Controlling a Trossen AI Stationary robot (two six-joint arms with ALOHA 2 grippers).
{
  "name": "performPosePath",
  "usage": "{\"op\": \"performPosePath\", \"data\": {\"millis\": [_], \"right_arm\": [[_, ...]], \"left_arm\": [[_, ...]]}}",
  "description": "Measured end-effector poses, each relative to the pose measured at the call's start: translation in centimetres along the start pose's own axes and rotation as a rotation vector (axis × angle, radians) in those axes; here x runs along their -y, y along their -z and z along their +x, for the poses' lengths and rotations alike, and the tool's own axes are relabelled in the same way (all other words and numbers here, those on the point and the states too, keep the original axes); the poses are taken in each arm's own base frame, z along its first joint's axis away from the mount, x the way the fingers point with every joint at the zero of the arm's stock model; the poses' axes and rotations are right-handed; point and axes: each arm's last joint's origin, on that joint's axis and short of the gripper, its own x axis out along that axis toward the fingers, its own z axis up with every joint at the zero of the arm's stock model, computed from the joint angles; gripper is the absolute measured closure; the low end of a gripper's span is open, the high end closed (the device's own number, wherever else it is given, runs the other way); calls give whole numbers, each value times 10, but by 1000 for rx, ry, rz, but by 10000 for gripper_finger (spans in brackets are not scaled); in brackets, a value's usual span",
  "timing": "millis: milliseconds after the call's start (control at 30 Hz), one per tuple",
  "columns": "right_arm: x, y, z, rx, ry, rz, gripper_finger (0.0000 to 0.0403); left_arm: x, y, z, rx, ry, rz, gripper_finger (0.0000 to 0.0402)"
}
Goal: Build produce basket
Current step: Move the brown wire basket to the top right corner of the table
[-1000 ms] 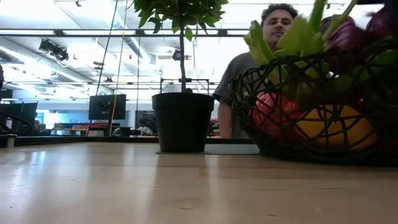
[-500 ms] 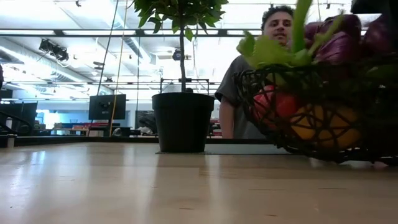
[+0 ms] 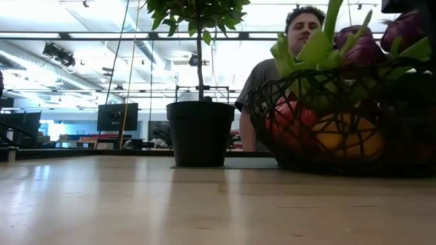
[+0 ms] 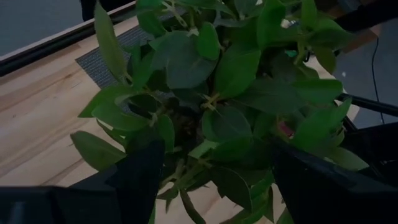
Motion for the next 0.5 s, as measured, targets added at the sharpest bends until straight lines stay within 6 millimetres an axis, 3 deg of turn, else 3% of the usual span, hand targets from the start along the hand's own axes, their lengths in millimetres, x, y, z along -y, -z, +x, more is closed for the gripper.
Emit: {"op": "performPosePath", "data": {"millis": [333,500], "right_arm": [[0,0,0,-12,-8,-47,347],[-1,3,-1,-36,-24,-57,356]], "left_arm": [[2,2,-1,-4,7,13,111],[2,2,-1,-5,7,10,111]]}}
